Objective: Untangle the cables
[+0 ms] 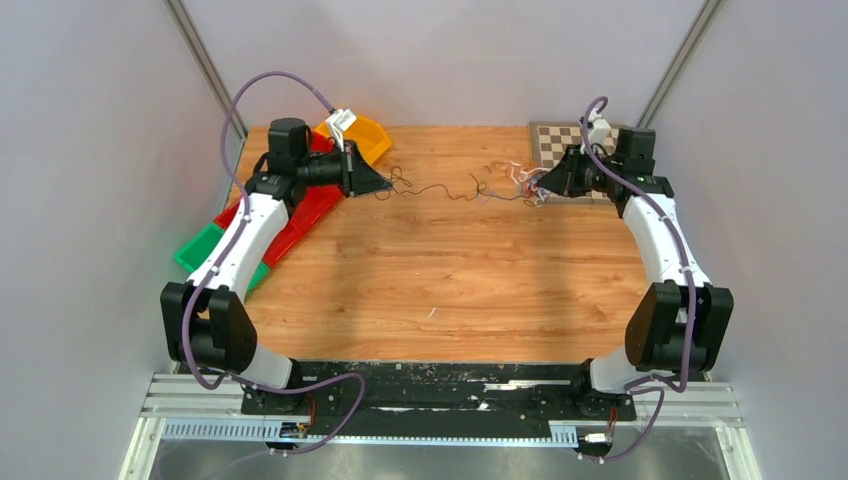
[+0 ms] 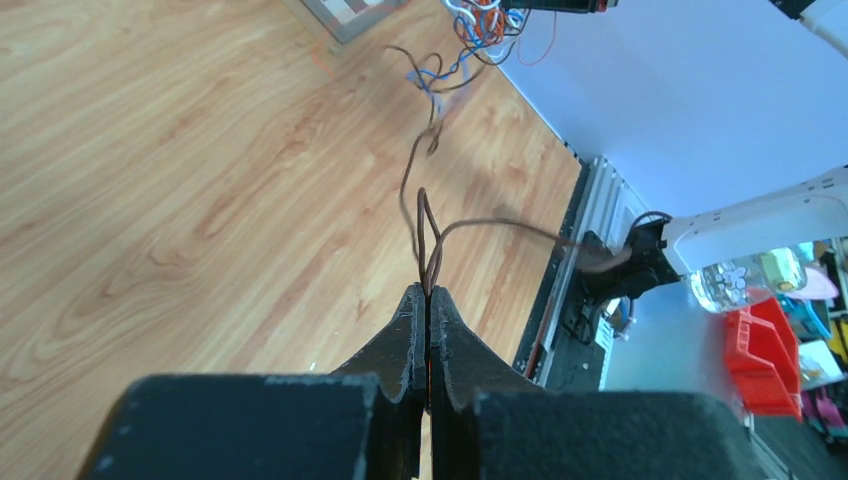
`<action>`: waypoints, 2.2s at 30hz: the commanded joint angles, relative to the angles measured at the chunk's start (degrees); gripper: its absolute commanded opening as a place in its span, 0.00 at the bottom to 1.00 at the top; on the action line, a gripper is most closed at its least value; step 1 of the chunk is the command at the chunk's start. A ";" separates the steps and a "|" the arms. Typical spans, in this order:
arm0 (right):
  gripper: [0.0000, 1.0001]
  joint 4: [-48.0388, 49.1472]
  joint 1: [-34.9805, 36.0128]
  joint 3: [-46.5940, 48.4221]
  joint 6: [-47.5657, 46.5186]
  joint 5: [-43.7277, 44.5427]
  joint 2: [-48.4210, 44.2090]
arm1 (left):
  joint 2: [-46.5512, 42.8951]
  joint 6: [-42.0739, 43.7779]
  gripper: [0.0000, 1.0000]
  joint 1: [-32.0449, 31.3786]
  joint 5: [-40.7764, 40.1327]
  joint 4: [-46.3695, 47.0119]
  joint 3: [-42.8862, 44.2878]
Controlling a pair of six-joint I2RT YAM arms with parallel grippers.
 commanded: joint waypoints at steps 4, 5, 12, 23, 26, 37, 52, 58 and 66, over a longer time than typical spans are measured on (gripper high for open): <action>0.00 -5.97 -7.63 -2.80 -13.15 8.59 0.43 | -4.70 3.64 0.00 7.03 1.67 -2.71 1.24; 0.00 -6.90 -8.24 -3.15 -14.75 9.17 0.92 | -4.87 3.76 0.00 7.74 1.71 -2.85 1.42; 0.00 -9.72 -10.12 -6.09 -21.79 11.74 2.89 | -5.92 5.57 0.00 13.76 2.30 -5.24 5.65; 0.00 -10.85 -6.24 -3.99 -16.78 4.81 2.68 | -2.08 9.83 0.01 13.67 -16.94 -10.90 13.69; 0.00 -10.89 -3.99 -3.63 -16.04 4.08 1.97 | 2.65 10.66 0.07 13.27 -25.74 -13.36 19.90; 0.01 -14.03 -0.61 1.34 -16.67 1.13 1.49 | 30.46 10.36 0.09 11.87 -39.31 -11.10 47.88; 0.02 -15.21 0.55 2.79 -17.76 0.02 2.30 | 50.34 16.98 0.67 7.87 -45.05 -2.85 60.85; 0.06 -15.21 6.28 5.20 -18.64 -4.52 3.27 | 40.11 23.32 0.97 8.35 -31.42 -11.95 57.10; 0.09 -15.01 14.52 13.39 -16.98 -14.09 6.45 | 8.88 36.33 0.99 4.12 5.70 -15.23 17.51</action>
